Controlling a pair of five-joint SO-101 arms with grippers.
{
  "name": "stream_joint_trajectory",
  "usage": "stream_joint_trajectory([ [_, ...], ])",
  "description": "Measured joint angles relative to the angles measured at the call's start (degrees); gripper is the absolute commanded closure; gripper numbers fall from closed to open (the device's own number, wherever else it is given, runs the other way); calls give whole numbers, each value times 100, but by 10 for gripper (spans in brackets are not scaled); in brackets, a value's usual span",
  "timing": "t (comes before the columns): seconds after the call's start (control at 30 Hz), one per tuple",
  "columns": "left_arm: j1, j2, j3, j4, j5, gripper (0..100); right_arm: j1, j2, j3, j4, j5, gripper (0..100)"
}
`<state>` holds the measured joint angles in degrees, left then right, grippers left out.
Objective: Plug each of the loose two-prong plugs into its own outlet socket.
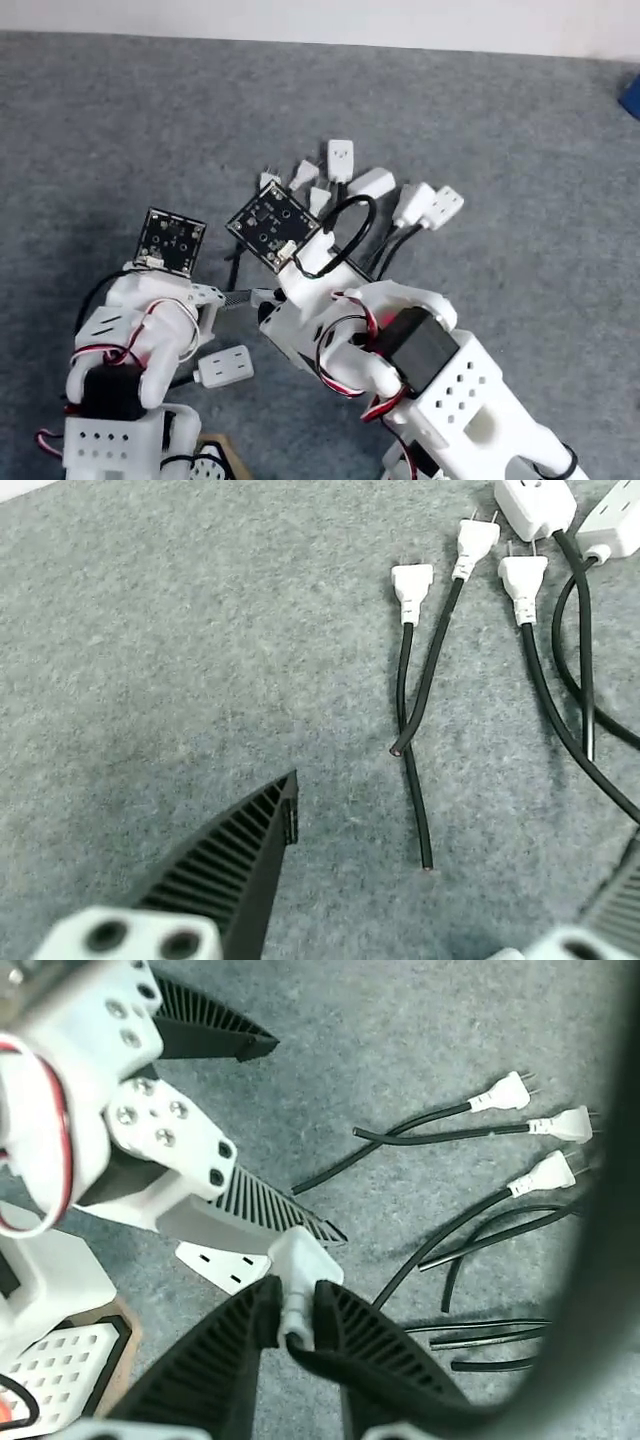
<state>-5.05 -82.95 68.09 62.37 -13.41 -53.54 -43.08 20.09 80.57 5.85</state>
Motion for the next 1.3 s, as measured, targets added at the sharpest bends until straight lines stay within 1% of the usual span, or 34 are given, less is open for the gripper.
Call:
stream_joint_trajectory([
  [0.23,0,0,0,0,0,550,0,0,0,0,97,992],
  [0.33,-264,0,0,-88,0,550,0,0,0,0,149,992],
  [0.43,-853,-9,0,-413,0,550,-44,18,18,79,193,992],
  [0.53,-1495,0,0,-563,0,550,-18,88,9,79,193,992],
  [0.7,-1996,-9,0,-571,0,550,-44,615,9,79,193,992],
  [0.77,-2330,-9,0,-571,0,550,-44,826,9,79,193,992],
  [0.83,-2822,-9,0,-554,0,550,-44,1011,9,79,193,992],
  [0.93,-3675,-9,0,-255,0,550,-35,1257,9,-53,290,992],
  [1.07,-4642,-9,62,536,-62,550,-35,1714,-255,-176,492,992],
  [1.17,-5275,-9,299,985,-431,550,-44,2365,-1011,-97,510,992],
  [1.27,-5732,0,545,1002,-519,550,-44,3253,-2101,264,510,992],
  [1.3,-5899,0,580,888,-519,550,-44,3578,-2497,378,510,992],
])
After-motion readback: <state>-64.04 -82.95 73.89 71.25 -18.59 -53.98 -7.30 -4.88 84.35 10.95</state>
